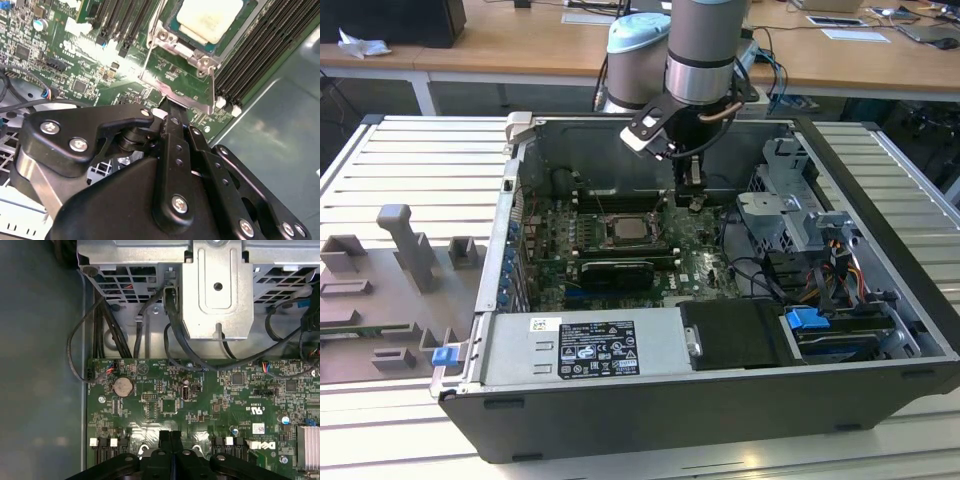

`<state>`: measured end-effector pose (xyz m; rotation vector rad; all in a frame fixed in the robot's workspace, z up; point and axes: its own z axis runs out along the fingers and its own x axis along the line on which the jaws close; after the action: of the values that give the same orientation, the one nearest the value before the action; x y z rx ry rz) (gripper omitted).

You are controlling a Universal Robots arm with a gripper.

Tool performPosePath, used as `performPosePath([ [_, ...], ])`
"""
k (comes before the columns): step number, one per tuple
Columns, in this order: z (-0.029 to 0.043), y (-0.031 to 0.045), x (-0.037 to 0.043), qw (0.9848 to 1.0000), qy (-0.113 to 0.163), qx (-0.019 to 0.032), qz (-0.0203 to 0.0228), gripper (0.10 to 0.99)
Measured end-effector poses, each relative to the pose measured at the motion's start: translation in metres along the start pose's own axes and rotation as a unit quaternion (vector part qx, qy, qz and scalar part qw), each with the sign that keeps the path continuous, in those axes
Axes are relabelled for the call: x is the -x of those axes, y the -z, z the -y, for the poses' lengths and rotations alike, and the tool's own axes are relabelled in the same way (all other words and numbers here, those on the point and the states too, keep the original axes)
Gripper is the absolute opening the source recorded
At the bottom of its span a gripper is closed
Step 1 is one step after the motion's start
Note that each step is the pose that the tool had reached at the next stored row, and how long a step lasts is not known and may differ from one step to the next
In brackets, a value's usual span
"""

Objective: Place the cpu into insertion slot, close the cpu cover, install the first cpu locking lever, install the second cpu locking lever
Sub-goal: 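Close the cpu cover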

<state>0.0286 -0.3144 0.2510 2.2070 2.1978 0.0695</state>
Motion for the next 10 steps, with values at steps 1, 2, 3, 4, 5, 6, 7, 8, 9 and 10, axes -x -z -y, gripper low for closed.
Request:
performPosePath([
  [1,0.0030,0.0002,0.0000,1.0000,0.000,0.0000,0.0000,0.106],
  [2,0.0057,0.0003,0.0001,1.0000,0.000,0.0000,0.0000,0.106],
  [3,0.0070,0.0003,0.0000,1.0000,0.000,0.0000,0.0000,0.106],
  [4,0.0083,0.0004,0.0000,1.0000,0.000,0.0000,0.0000,0.106],
  [5,0.0097,0.0005,0.0001,1.0000,0.000,0.0000,0.0000,0.106],
  [6,0.0106,0.0005,0.0001,1.0000,0.000,0.0000,0.0000,0.106],
  [7,0.0120,0.0006,0.0001,1.0000,0.000,0.0000,0.0000,0.106],
  [8,0.0129,0.0007,0.0001,1.0000,0.000,0.0000,0.0000,0.106],
  [9,0.0140,0.0007,0.0001,1.0000,0.000,0.0000,0.0000,0.106],
  [10,0.0155,0.0007,0.0001,1.0000,0.000,0.0000,0.0000,0.106],
])
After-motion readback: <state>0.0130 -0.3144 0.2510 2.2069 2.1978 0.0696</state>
